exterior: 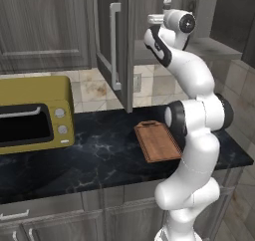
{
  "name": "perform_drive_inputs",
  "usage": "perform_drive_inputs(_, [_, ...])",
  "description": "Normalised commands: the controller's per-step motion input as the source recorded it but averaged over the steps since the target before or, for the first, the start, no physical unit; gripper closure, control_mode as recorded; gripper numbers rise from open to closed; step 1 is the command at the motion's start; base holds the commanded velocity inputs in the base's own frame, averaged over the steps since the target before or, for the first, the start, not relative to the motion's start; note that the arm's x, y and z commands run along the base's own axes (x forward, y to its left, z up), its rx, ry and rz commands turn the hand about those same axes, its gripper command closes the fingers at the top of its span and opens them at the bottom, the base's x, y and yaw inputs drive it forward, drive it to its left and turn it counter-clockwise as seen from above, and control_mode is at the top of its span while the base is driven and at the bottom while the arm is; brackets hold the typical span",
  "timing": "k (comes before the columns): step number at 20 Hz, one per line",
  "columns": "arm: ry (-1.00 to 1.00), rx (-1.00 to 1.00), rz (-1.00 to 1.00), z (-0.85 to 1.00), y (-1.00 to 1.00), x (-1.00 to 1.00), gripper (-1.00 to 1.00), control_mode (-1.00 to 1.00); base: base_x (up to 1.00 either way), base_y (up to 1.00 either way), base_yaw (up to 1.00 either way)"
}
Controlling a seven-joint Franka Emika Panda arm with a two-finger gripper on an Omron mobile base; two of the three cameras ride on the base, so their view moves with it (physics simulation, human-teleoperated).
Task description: Grab the spray bottle from the cabinet, then place it next to the cutting board for sanitizing. Then grab the dish brush from the countertop next to the sink and place it next to the cutting board.
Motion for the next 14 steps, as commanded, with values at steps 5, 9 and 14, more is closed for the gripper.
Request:
perform_drive_inputs(5, [0.01,0.0,0.0,0.0,0.0,0.24,1.0,-1.0,0.0,0.0,0.0])
perform_drive_inputs(9, [0.0,0.0,0.0,0.0,-0.02,0.0,1.0,-1.0,0.0,0.0,0.0])
perform_drive_inputs(14, [0.0,0.0,0.0,0.0,0.0,-0.02,1.0,-1.0,0.0,0.0,0.0])
